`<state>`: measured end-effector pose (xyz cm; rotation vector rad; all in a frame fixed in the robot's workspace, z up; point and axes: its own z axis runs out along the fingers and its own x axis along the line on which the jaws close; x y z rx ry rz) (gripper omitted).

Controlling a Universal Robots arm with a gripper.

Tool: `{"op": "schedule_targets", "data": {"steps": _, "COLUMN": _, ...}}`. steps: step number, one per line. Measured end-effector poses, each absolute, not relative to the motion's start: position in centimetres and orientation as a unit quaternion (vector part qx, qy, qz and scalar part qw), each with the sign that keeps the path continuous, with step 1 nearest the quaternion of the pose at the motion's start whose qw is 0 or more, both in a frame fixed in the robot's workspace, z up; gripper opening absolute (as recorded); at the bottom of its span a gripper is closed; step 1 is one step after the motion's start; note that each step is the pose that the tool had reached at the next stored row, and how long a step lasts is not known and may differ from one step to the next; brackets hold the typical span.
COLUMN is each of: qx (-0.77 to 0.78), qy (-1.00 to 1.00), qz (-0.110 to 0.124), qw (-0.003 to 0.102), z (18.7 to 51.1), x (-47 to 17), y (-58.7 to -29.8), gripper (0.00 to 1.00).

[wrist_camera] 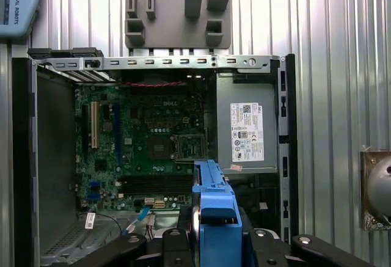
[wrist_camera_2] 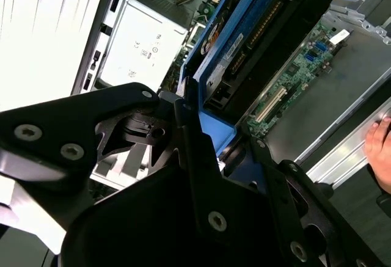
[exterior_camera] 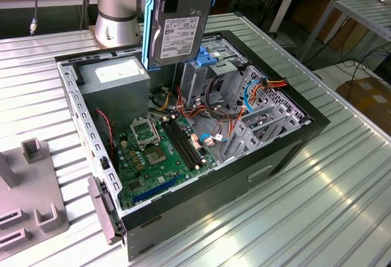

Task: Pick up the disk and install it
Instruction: 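Insert the disk into the insertion slot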

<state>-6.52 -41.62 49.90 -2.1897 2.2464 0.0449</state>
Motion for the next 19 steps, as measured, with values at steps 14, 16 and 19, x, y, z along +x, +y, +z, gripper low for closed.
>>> {"op": "schedule_targets", "data": {"steps": 14, "qx": -0.698, "qy": 0.716, "qz": 0.014, "qw": 0.002, "z": 49.91, "x": -6.52, "y": -41.87, "gripper": 0.37}}
{"op": "schedule_targets", "data": {"steps": 16, "qx": -0.698, "qy": 0.716, "qz": 0.014, "qw": 0.002, "z": 49.91, "x": -6.52, "y": -41.92, "gripper": 0.37}}
{"op": "schedule_targets", "data": {"steps": 19, "qx": -0.698, "qy": 0.716, "qz": 0.014, "qw": 0.002, "z": 49.91, "x": -6.52, "y": -42.35, "gripper": 0.37}}
